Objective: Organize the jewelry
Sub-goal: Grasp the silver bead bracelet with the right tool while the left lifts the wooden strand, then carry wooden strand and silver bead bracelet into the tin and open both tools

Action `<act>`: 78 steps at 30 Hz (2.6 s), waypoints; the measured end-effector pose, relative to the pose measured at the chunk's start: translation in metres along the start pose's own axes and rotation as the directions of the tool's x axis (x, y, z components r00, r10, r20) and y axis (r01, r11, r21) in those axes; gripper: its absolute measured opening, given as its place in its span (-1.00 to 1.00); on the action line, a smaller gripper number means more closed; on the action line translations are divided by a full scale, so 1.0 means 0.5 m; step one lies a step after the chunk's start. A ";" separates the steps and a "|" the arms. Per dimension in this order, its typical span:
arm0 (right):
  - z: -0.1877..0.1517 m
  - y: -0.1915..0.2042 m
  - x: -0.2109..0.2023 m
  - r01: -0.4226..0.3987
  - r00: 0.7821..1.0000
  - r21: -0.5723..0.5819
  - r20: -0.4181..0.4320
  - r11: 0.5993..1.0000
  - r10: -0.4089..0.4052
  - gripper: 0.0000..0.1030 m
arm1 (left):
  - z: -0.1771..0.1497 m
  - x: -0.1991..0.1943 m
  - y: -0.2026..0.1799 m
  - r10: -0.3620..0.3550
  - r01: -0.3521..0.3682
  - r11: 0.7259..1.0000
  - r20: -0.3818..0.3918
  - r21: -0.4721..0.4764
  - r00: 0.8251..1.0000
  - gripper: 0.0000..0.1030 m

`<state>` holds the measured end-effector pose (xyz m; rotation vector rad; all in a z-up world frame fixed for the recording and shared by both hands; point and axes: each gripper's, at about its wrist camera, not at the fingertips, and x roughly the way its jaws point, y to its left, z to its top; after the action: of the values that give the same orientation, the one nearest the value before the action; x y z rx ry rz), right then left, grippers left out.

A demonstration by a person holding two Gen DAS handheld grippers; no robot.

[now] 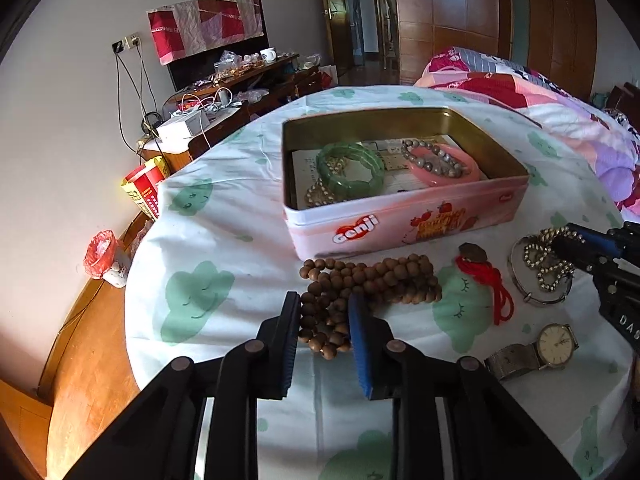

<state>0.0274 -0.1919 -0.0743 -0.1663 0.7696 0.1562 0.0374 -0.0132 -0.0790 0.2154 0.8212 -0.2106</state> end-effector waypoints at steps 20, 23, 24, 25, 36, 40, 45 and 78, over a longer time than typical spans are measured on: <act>0.045 -0.044 -0.091 -0.019 0.988 0.079 0.153 0.997 0.007 -0.69 | 0.015 -0.047 0.032 -0.006 0.007 1.000 0.047 -0.023 0.999 -0.87; 0.048 -0.049 -0.096 -0.018 0.987 0.082 0.161 0.996 0.005 -0.69 | 0.024 -0.063 0.035 -0.005 0.007 1.000 0.065 -0.025 0.998 -0.87; 0.049 -0.050 -0.097 -0.017 0.987 0.083 0.163 0.996 0.004 -0.69 | 0.027 -0.068 0.035 -0.005 0.007 1.000 0.071 -0.024 0.997 -0.87; 0.050 -0.052 -0.098 -0.017 0.986 0.085 0.164 0.996 0.003 -0.69 | 0.031 -0.074 0.035 -0.002 0.004 1.000 0.078 -0.023 0.997 -0.87; 0.046 -0.054 -0.097 -0.011 0.988 0.083 0.154 0.996 -0.002 -0.69 | 0.066 -0.126 0.045 0.003 0.001 1.000 0.141 -0.022 0.990 -0.87; 0.046 -0.052 -0.096 -0.010 0.988 0.078 0.156 0.997 -0.002 -0.69 | 0.081 -0.140 0.043 0.007 -0.005 1.000 0.161 -0.014 0.987 -0.87; 0.050 -0.054 -0.095 -0.014 0.987 0.077 0.159 0.997 0.001 -0.69 | 0.101 -0.148 0.042 0.010 -0.010 1.000 0.180 -0.002 0.984 -0.87; 0.174 -0.055 -0.038 -0.029 0.986 0.016 0.166 0.999 0.026 -0.69 | 0.255 -0.087 0.030 0.034 -0.041 0.999 0.204 0.031 0.978 -0.87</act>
<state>0.0782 -0.2022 0.0031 -0.1235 0.6071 0.1865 0.1017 -0.0287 0.0396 0.2381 0.6104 -0.2079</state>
